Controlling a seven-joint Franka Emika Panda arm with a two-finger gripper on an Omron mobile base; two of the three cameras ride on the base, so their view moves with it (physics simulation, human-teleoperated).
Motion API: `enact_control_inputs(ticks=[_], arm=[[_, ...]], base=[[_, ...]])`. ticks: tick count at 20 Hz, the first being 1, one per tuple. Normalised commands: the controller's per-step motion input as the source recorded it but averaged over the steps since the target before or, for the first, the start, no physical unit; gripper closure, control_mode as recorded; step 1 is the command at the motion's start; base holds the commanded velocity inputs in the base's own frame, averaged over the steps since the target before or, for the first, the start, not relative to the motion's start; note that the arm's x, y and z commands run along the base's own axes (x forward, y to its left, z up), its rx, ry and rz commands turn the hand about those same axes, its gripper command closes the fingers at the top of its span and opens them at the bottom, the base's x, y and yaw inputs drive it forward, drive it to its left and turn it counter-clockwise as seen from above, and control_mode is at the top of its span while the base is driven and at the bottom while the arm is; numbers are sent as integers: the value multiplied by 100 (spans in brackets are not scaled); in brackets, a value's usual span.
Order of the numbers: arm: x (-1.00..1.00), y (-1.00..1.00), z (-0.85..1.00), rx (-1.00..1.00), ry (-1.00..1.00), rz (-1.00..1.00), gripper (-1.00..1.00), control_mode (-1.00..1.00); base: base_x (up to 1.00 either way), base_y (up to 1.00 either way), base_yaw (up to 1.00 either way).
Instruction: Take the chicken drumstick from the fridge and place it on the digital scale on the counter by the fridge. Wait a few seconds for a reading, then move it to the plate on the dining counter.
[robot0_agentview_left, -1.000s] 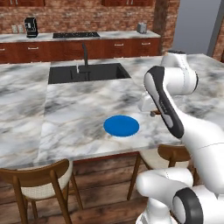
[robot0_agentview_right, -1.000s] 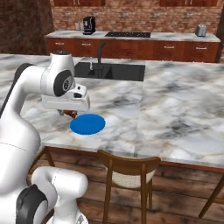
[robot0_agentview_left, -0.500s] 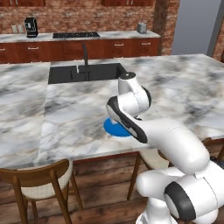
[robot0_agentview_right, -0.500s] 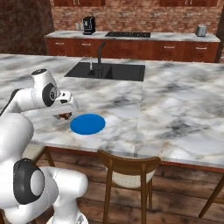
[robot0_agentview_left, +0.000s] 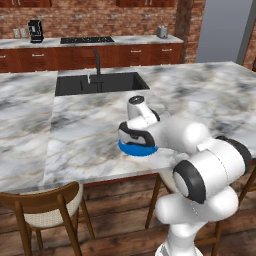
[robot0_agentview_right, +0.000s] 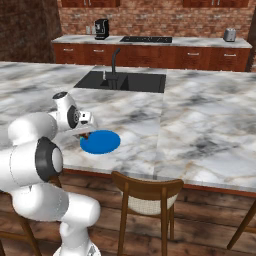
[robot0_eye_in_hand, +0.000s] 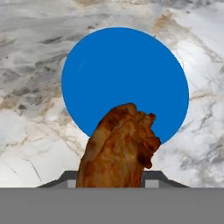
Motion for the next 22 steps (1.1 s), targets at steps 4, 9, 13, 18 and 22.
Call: enact_control_inputs(ticks=[4, 9, 13, 18, 22], arm=[[87, 0, -53, 0, 0, 0, 100, -100], [43, -6, -43, 0, 0, 0, 100, -100], [31, -19, -41, 1, 1, 0, 100, -100], [22, -26, -32, 3, 4, 0, 100, -100], [29, -9, -29, 4, 8, 0, -100, -100]], base=[[0, 0, 0], [0, 0, 0], [0, 0, 0], [0, 0, 0], [0, 0, 0]])
